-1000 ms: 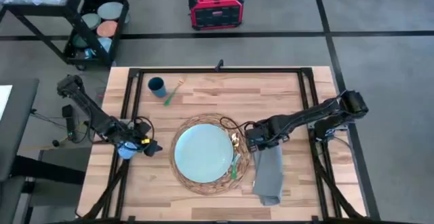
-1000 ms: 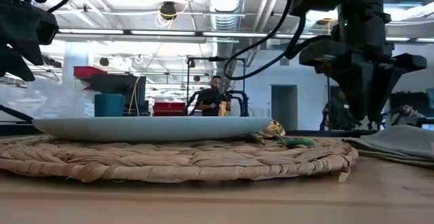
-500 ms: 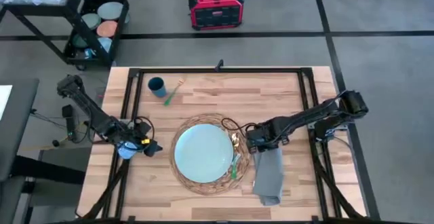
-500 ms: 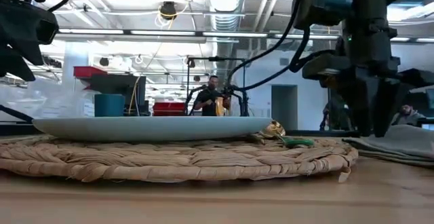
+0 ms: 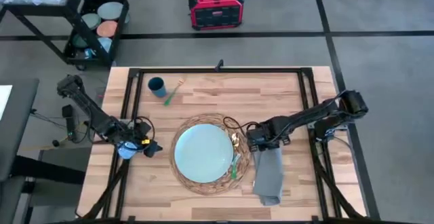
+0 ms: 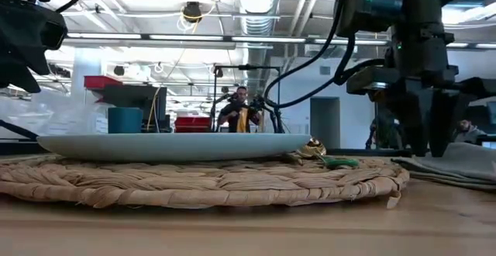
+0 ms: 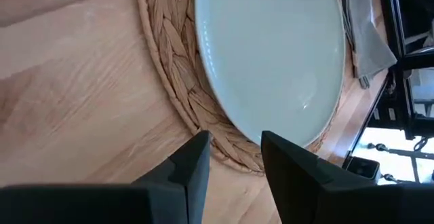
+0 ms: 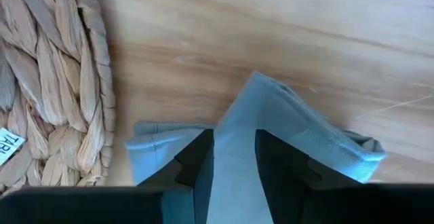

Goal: Set table place
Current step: Fold the gray table napkin

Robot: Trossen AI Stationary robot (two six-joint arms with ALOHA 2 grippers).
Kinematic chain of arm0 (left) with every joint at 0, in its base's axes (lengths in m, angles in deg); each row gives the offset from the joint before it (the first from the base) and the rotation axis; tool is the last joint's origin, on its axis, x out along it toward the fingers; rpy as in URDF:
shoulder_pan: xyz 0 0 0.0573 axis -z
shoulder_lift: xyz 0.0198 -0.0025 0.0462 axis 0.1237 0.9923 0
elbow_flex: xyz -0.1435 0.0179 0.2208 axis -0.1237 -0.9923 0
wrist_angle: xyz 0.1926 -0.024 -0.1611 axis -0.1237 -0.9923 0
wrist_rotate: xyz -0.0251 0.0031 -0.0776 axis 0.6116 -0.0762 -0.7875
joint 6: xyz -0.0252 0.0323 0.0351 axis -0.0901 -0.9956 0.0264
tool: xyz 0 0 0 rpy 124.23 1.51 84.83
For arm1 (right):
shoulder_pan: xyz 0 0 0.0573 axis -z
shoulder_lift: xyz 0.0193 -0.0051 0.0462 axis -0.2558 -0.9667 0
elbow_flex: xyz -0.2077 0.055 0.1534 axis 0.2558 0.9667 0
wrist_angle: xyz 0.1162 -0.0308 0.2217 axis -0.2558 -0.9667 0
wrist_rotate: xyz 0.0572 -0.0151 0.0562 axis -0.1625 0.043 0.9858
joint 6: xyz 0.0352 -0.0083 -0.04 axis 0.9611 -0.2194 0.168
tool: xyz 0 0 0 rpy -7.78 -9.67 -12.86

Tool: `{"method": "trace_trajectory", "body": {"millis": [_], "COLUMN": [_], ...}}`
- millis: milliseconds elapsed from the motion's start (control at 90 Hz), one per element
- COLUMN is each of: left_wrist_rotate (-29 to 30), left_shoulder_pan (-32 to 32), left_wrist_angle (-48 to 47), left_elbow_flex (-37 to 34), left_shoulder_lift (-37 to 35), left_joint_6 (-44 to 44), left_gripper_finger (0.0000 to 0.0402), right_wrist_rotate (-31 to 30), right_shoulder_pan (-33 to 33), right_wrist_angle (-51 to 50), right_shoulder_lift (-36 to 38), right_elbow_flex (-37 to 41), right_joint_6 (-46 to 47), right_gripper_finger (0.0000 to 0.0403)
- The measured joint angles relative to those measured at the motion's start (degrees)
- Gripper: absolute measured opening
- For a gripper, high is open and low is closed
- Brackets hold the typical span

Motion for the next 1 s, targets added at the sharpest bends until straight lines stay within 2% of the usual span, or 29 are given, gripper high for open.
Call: {"method": "trace_trajectory", "body": {"millis": [144,267,356,444,622,811,1000], "left_wrist_rotate": [0.0,0.0,0.0,0.0,0.0,0.0,0.0], "left_shoulder_pan": [0.0,0.0,0.0,0.0,0.0,0.0,0.0], "left_wrist_angle": [0.0,0.0,0.1,0.1,0.0,0.0,0.0], "left_elbow_flex": [0.0,0.0,0.0,0.0,0.0,0.0,0.0], "left_shoulder_lift": [0.0,0.0,0.0,0.0,0.0,0.0,0.0], "left_joint_6": [-0.8,-0.6,-0.4,-0.4,-0.4,-0.3,0.0], "left_gripper_finger": [0.0119,0.0119,0.0119,0.0119,0.0119,0.0119,0.0119], "right_wrist_rotate": [0.4,4.6,7.3,6.9,2.3,2.6,2.9], "right_shoulder_pan": [0.6,1.0,1.1,1.1,2.0,2.3,0.0], "right_wrist_angle": [2.0,7.3,7.3,5.5,3.5,2.6,1.6], "right_shoulder_lift": [-2.6,-6.0,-7.8,-8.0,-6.2,-5.9,-5.9], "right_elbow_flex": [0.0,-0.3,-1.4,-2.6,-3.1,-3.7,-6.9], "right_joint_6": [-0.4,-2.8,-3.9,-5.1,-6.7,-7.8,-8.0], "right_gripper_finger": [0.0098,0.0098,0.0094,0.0077,0.0008,0.0001,0.0]}}
